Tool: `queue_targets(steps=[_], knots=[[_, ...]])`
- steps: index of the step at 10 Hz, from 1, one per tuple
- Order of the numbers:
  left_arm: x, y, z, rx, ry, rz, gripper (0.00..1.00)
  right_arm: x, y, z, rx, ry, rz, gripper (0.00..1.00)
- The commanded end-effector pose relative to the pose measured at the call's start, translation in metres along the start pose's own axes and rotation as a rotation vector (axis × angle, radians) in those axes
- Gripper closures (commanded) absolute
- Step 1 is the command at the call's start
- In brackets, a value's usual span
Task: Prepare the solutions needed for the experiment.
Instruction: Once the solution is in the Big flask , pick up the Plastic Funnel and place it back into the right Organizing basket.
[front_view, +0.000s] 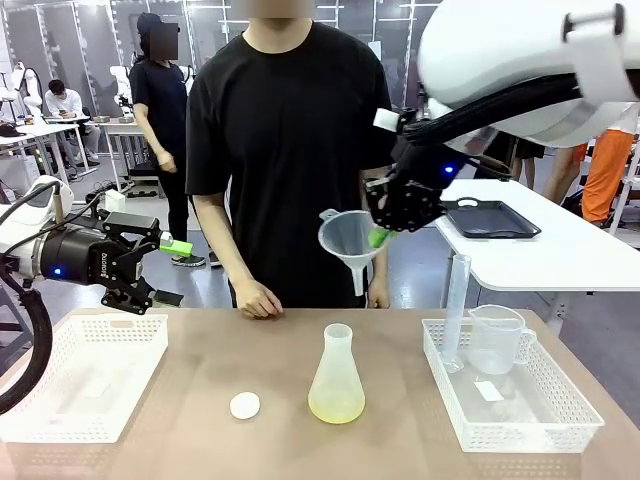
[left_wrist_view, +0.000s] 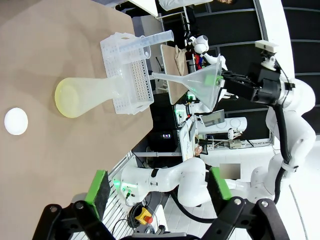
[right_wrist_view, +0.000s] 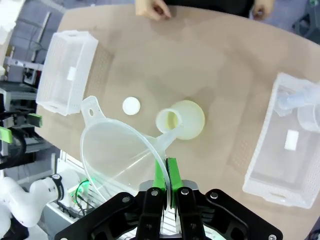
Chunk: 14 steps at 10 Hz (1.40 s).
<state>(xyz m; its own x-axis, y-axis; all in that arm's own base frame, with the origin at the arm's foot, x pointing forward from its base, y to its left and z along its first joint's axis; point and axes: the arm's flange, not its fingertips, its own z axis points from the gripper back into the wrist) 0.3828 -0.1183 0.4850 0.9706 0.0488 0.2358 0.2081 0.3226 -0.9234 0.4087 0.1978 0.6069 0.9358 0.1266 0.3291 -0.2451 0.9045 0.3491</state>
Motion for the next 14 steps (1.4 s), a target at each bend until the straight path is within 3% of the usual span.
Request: queue_targets(steps=[1, 4, 9, 10, 11, 12, 14], knots=[[0.000, -0.003, -0.002, -0.028, -0.008, 0.004, 0.00, -0.022, -0.038, 0.018, -0.015, -0.002, -0.121, 1.00], [0.000, -0.003, -0.002, -0.028, -0.008, 0.004, 0.00, -0.044, -0.115, 0.039, -0.079, -0.040, -0.289, 1.00], [0.000, -0.003, -0.002, -0.028, -0.008, 0.004, 0.00, -0.077, -0.209, 0.042, -0.122, 0.027, -0.521, 1.00], [0.000, -0.003, -0.002, -0.028, -0.008, 0.004, 0.00, -0.084, -0.221, 0.031, -0.178, 0.054, -0.578, 1.00], [0.000, -0.003, -0.002, -0.028, -0.008, 0.004, 0.00, -0.086, -0.225, 0.020, -0.173, 0.016, -0.575, 1.00], [0.000, -0.003, -0.002, -0.028, -0.008, 0.004, 0.00, -0.082, -0.222, 0.039, -0.125, 0.027, -0.505, 1.00], [0.000, -0.003, -0.002, -0.028, -0.008, 0.004, 0.00, -0.082, -0.222, 0.039, -0.125, 0.027, -0.505, 1.00]])
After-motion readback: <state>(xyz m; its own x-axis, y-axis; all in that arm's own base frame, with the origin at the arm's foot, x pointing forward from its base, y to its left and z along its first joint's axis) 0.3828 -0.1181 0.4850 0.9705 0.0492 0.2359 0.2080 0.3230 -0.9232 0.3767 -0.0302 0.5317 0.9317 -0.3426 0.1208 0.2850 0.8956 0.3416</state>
